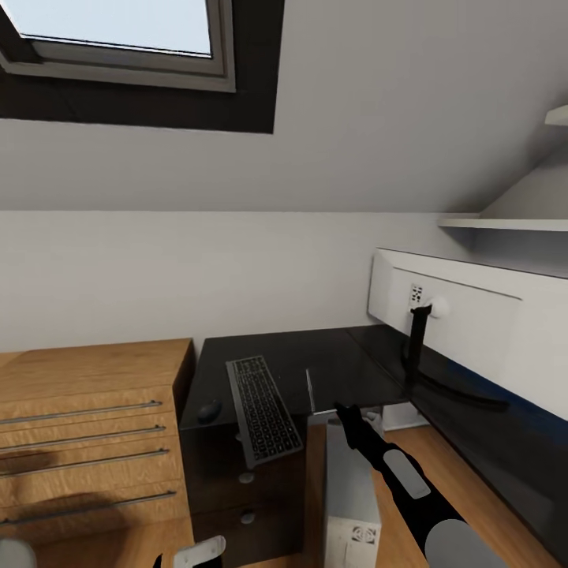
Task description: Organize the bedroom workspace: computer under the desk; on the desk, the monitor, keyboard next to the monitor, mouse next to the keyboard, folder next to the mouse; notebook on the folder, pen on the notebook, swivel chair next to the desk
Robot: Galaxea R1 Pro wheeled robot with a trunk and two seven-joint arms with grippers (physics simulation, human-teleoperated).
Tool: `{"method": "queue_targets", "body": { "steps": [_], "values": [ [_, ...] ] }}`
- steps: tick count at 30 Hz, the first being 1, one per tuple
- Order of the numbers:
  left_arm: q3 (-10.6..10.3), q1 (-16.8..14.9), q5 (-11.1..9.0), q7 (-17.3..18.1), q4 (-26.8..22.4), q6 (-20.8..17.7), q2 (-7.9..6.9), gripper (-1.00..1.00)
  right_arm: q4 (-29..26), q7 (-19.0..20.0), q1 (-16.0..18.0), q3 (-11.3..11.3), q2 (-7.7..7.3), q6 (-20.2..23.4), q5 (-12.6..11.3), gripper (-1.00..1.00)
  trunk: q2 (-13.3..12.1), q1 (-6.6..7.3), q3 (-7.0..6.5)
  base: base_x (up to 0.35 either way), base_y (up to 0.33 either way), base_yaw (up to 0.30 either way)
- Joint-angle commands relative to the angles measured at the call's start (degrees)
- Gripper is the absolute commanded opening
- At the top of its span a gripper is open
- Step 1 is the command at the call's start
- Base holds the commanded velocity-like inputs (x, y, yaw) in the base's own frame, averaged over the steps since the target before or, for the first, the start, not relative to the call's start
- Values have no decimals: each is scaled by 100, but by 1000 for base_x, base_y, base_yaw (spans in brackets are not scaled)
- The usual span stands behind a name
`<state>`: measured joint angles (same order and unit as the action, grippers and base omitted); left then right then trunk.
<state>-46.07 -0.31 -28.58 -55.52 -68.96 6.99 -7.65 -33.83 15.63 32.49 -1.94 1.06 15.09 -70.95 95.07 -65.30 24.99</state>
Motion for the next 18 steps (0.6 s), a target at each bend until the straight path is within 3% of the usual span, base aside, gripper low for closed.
{"method": "queue_targets", "body": {
  "steps": [1, 14, 18],
  "values": [
    [-12, -4, -60, -12, -9, 60, -6, 100, 3, 19, 3, -2, -1, 17, -59, -100, 3, -1, 5, 107, -104, 0],
    [-20, -4, -60, -28, -80, 109, -10, 100, 39, -9, 3, 50, -1, 24, -60, -100, 3, -1, 5, 18, -17, 0],
    [-35, -4, -60, -9, -124, 557, -16, 100, 85, -18, 3, 53, -4, 159, -54, -100, 3, -1, 5, 0, 0, 0]
  ]
}}
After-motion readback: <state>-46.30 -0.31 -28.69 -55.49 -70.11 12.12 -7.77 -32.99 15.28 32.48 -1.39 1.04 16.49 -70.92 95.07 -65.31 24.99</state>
